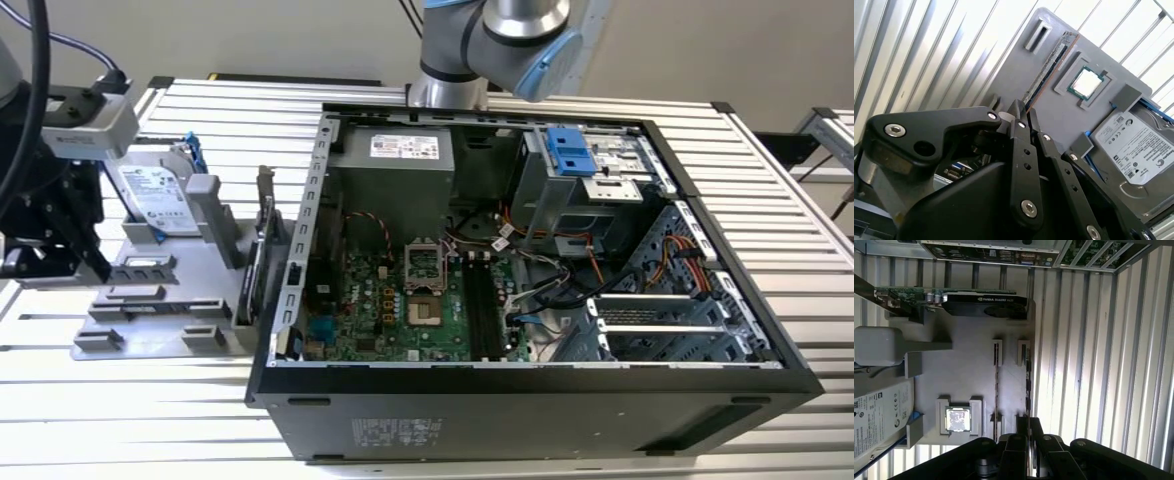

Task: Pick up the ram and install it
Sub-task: 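Pick up the ram and move it above insertion slot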

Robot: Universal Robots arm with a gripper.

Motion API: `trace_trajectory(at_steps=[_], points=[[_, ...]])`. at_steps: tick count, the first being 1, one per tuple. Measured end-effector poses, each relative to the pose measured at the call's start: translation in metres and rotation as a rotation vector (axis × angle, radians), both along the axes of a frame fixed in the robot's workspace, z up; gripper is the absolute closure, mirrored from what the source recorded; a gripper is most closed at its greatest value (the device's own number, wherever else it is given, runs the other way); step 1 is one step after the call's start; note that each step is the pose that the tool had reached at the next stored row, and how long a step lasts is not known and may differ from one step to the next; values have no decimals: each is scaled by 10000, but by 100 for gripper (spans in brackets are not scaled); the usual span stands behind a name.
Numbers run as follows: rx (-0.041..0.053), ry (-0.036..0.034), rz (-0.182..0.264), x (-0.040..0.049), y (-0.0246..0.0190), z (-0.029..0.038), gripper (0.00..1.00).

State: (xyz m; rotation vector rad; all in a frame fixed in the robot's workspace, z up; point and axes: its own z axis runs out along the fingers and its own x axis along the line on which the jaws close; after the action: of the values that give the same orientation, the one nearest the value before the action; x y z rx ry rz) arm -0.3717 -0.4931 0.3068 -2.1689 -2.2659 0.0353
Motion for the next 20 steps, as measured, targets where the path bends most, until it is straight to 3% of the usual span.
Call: trace_trajectory(at_steps=[12,20], points=[[-1,1,0,0,0,25,100],[-2,2,-1,0,0,75,100]])
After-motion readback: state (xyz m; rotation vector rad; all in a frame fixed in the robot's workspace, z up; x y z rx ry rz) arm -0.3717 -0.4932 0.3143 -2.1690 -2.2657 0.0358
